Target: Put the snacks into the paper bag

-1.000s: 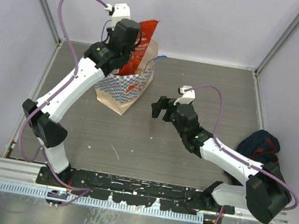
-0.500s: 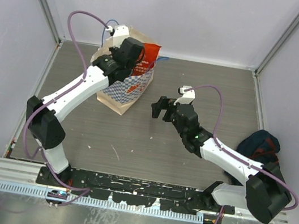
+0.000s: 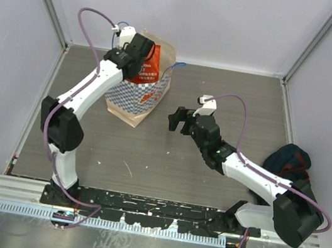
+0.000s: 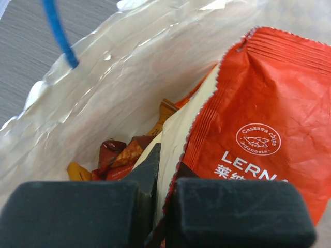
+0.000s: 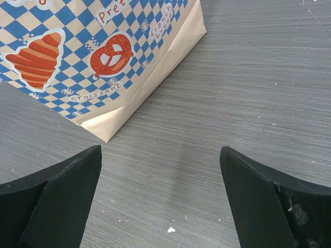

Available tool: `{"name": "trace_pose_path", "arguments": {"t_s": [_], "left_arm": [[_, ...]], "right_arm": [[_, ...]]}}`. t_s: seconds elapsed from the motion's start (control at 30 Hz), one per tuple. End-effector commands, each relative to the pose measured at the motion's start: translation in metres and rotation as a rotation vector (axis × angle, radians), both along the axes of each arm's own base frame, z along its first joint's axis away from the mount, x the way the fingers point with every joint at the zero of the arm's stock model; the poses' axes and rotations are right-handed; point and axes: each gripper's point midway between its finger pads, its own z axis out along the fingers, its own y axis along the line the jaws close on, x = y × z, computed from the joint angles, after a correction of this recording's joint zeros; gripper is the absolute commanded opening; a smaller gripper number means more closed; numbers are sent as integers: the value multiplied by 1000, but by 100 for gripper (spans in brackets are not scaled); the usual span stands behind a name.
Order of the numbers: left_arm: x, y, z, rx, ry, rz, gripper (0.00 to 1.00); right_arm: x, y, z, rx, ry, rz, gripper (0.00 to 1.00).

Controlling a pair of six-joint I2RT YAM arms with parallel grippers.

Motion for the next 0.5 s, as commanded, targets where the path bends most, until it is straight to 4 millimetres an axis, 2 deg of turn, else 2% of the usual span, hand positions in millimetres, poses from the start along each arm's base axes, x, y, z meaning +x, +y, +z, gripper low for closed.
{"name": "trace_pose_path", "arguments": {"t_s": [0.0, 0.2, 0.47], "left_arm": [[-2, 1, -15, 60, 109, -51, 0], [16, -11, -15, 74, 118, -107, 0], [32, -24, -43, 101, 235, -178, 0]], "right_arm": [[5, 0, 31, 47, -71, -13, 100], [6, 0, 30, 45, -71, -15, 100], [6, -1, 30, 42, -71, -18, 100]]}}
